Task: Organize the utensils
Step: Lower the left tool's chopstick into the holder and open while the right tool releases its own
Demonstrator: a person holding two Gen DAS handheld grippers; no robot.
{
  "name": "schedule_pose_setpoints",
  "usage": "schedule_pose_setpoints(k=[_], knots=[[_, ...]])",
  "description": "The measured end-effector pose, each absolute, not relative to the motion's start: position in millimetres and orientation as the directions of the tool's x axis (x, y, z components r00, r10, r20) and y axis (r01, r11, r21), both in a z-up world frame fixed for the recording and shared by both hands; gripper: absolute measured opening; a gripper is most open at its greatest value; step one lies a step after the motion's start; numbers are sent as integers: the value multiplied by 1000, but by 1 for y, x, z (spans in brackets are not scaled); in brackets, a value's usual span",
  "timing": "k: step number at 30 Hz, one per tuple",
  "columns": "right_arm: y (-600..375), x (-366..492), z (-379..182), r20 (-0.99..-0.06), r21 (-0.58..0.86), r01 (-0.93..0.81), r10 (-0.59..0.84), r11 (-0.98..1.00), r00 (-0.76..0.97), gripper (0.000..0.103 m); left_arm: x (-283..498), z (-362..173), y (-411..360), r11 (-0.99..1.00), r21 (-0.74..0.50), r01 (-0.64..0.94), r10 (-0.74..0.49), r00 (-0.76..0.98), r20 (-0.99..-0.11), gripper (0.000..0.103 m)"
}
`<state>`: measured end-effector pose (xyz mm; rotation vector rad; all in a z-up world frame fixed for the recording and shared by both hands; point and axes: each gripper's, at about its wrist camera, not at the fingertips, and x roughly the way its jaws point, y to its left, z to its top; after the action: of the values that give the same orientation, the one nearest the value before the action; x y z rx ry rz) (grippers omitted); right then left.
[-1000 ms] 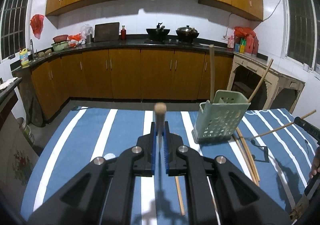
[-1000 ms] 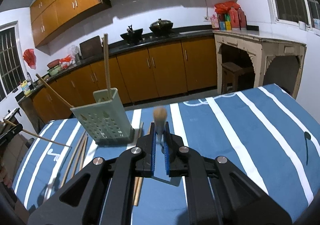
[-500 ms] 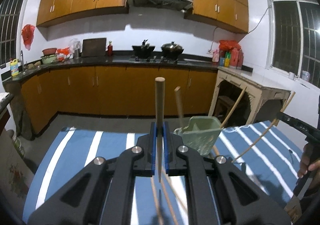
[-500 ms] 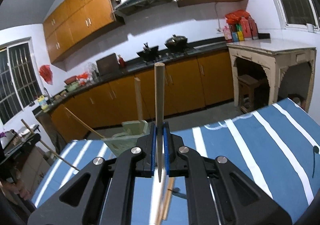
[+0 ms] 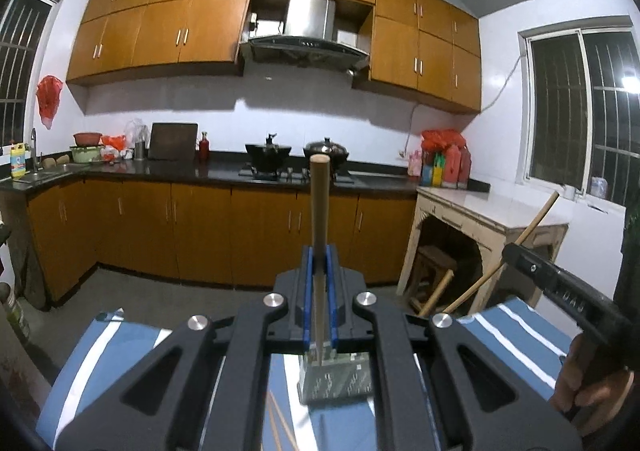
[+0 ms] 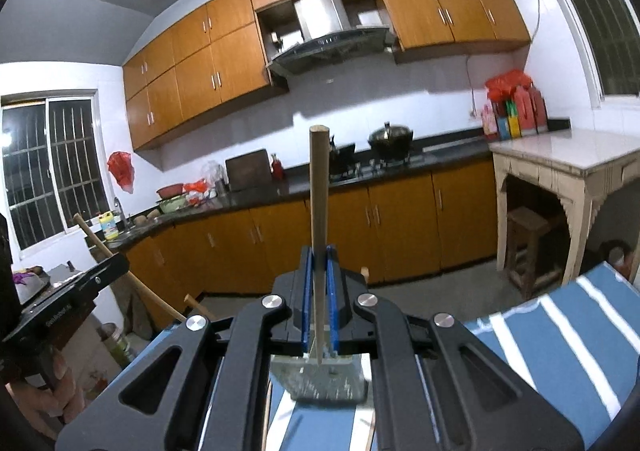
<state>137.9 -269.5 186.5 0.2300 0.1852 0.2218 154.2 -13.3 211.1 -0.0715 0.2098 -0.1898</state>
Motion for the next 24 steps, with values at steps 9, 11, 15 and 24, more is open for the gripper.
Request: schedule_pose_setpoints(k=[9,11,15,24], knots=[[-262,170,158,-186,242,-161,208,957,960,8,195,198,-29,985,-99,143,-161,964,-210,8],[-260,173,151,-200,243,-157,208,957,957,8,202,190,-31,985,-99,141,-160,961,-226,8],[-260,181,141,-225,246,-152,209,957,952,8,211,178,-31,984,-108,145,-168,953,-252,7],[-259,189,129,-263,264,-136,207,955,942,8,220,156,-31,984,-117,134,-164,941,-296,8]])
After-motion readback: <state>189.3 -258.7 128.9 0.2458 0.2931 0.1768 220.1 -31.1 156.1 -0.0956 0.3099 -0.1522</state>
